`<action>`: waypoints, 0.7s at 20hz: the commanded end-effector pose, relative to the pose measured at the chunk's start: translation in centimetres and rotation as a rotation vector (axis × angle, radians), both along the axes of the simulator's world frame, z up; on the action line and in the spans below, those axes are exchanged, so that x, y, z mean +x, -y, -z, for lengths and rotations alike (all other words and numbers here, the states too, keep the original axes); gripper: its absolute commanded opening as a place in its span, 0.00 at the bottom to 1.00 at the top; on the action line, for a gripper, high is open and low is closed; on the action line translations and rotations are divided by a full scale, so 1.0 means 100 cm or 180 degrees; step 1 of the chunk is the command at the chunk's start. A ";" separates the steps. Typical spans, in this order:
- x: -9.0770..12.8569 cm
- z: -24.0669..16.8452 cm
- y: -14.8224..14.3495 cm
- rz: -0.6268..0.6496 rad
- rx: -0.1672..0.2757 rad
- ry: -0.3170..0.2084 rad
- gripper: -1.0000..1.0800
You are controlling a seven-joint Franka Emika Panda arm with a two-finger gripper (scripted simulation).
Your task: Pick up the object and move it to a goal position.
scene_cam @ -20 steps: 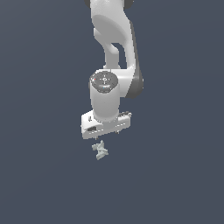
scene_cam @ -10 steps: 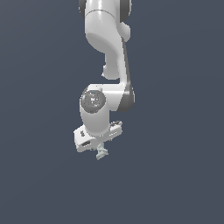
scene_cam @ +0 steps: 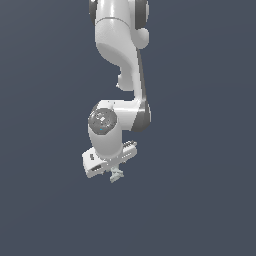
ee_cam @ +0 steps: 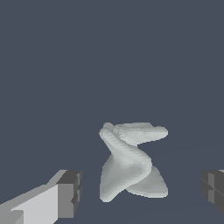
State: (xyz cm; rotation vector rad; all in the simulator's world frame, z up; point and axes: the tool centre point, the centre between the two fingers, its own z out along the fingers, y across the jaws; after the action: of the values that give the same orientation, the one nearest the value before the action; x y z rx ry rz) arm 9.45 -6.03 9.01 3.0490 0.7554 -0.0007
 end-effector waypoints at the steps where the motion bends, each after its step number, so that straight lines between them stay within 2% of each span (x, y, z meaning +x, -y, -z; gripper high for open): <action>1: 0.000 0.003 0.000 -0.0001 0.0000 -0.0001 0.96; 9: -0.001 0.043 0.000 -0.0012 0.0001 0.0001 0.96; 14: 0.000 0.051 0.000 -0.0014 0.0001 0.0001 0.96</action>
State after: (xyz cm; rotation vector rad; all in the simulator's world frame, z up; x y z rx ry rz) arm 9.35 -6.01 3.96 3.0485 0.7621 -0.0035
